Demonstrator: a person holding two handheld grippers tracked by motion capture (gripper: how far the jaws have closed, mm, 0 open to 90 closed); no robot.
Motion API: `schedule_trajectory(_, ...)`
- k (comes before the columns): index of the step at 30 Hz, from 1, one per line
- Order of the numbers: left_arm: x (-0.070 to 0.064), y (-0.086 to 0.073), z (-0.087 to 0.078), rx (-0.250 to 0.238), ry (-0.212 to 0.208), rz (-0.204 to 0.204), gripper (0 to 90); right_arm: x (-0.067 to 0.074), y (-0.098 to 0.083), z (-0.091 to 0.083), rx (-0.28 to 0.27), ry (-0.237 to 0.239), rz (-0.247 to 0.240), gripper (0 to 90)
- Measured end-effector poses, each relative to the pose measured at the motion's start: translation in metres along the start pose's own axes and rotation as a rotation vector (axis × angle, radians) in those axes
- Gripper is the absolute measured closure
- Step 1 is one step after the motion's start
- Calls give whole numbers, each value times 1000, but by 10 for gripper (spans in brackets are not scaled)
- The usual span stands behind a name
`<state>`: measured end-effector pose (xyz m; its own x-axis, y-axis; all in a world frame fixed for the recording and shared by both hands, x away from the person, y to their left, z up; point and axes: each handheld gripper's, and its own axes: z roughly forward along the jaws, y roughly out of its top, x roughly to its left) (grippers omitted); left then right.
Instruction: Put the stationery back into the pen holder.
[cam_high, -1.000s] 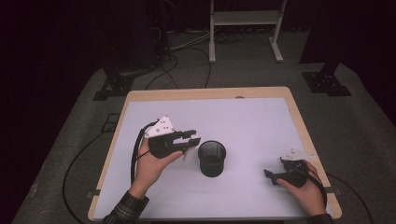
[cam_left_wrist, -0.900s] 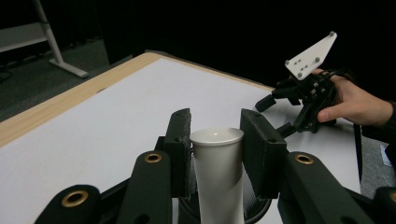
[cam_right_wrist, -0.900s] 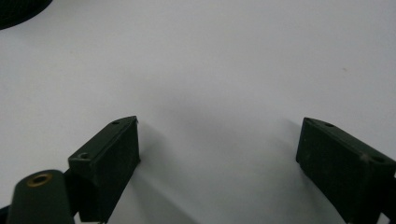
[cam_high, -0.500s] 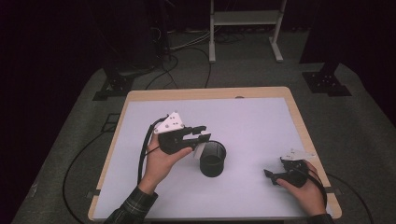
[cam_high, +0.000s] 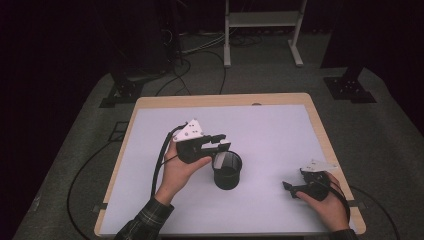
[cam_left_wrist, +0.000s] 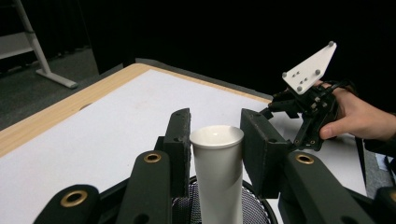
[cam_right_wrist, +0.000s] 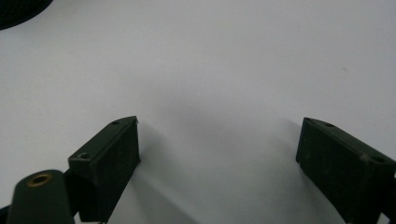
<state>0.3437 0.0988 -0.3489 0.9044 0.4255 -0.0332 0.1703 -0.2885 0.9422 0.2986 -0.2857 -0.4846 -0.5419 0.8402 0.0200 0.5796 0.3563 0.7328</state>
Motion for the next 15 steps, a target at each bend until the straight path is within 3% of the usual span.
schedule_trajectory(15, 3, -20, 15, 58, -7, -3, 646, 0, 0, 0, 0, 0, -2, 122)
